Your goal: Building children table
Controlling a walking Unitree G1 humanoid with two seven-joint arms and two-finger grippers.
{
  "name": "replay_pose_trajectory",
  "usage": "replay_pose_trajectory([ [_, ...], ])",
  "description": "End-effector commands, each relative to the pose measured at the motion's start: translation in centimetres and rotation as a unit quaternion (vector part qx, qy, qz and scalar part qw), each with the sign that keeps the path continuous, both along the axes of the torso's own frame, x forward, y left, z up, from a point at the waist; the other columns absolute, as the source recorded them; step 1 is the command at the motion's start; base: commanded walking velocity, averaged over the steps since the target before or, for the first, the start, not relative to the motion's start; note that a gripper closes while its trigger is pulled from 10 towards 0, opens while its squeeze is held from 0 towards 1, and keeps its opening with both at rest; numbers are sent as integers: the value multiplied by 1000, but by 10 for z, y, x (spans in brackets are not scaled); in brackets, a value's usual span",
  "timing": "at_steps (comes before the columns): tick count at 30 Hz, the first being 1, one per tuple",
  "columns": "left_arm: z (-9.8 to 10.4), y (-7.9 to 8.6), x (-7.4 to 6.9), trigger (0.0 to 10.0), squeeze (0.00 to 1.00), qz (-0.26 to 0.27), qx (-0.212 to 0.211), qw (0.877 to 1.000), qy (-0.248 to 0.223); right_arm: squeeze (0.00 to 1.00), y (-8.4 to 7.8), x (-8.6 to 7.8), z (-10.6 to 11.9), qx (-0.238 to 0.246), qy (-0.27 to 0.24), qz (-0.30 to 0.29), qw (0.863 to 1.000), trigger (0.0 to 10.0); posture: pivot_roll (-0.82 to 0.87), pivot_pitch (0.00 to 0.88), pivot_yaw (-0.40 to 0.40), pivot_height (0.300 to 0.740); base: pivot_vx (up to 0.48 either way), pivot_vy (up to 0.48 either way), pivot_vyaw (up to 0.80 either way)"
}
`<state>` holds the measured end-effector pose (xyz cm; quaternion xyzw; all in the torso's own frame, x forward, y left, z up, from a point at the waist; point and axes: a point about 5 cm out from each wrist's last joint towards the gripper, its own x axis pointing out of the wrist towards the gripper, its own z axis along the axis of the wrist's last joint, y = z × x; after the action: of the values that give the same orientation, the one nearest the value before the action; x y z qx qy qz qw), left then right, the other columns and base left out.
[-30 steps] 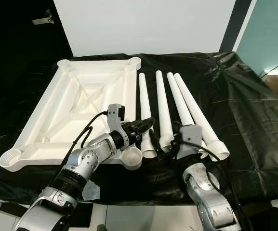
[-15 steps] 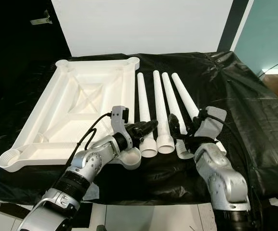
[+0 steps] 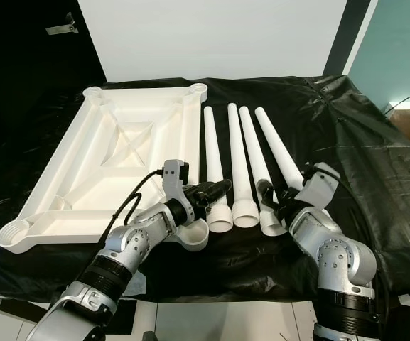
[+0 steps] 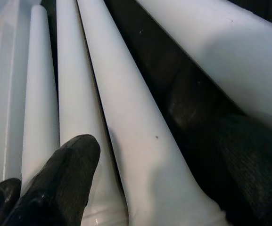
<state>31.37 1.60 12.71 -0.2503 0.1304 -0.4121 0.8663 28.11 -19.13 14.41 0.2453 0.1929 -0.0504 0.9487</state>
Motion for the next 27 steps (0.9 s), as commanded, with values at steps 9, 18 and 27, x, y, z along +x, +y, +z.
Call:
replay_pose_trajectory([
  [9,1,-9,-12,10000,0,-119,-46,991,-37,0,-1,-1,-25,3,93,37,995,10000,-138,10,13,740,0,0,0],
  [18,-2,-9,-7,10000,0,-93,-42,995,-22,0,4,-1,-40,-5,153,62,986,0,-128,4,7,740,0,0,0],
  [27,-3,-7,-6,10000,0,-82,-40,996,-15,0,7,2,-46,6,172,68,983,1020,-122,3,8,740,0,0,0],
])
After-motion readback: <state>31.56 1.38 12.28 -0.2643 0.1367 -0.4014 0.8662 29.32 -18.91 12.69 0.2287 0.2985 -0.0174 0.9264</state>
